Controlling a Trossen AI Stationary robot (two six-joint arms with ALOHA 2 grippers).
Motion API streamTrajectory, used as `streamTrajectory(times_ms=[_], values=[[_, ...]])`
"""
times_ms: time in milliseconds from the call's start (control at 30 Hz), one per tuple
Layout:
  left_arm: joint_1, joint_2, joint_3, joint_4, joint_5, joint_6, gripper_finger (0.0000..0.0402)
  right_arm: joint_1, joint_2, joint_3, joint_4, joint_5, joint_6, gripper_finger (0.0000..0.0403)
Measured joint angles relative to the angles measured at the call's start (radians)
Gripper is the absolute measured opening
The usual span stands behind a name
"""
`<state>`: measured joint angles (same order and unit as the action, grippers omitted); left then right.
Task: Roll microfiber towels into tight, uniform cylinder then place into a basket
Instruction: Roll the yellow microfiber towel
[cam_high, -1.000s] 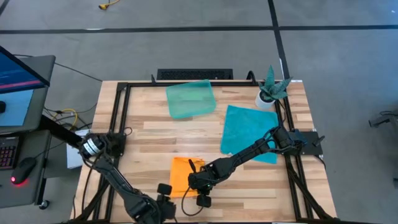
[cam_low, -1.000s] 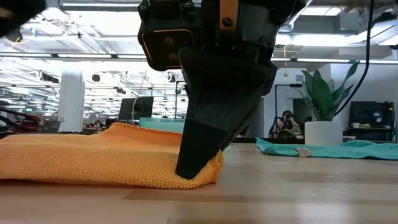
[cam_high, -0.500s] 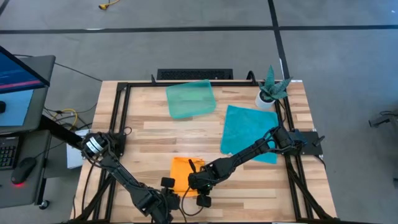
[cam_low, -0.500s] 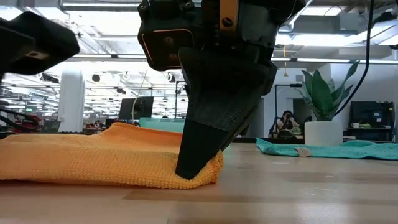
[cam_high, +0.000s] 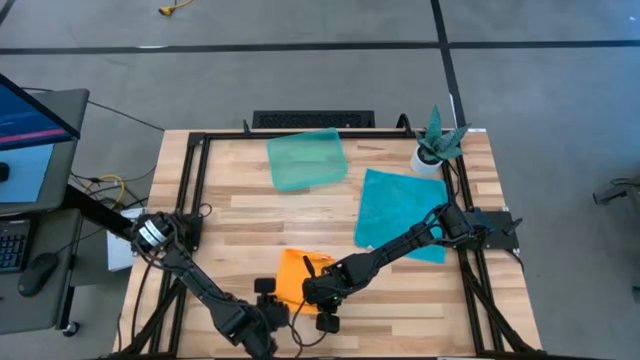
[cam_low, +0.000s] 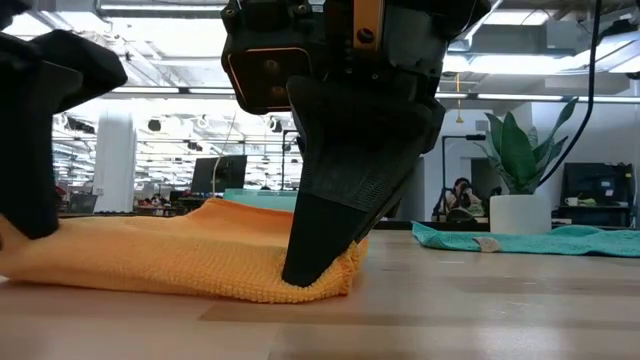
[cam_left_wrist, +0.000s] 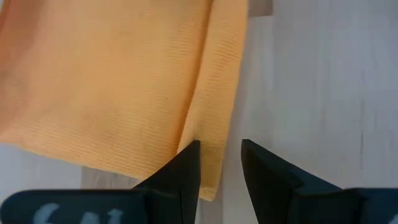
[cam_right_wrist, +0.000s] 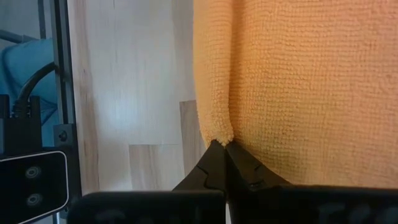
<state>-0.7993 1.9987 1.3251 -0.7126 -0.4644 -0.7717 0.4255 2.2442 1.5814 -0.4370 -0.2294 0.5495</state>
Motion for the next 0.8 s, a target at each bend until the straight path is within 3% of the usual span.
streamTrajectory(times_ms=[567,800], values=[[0.048,-0.008,-0.115,0.077,0.059,-0.116,0.0109,0.001,0.0,0.0,0.008,-0.002,-0.053,0.0015],[0.044,-0.006,-0.117,0.094,0.079,-0.175,0.0109,0.019,0.001,-0.001,0.024,0.071,-0.081,0.0055]])
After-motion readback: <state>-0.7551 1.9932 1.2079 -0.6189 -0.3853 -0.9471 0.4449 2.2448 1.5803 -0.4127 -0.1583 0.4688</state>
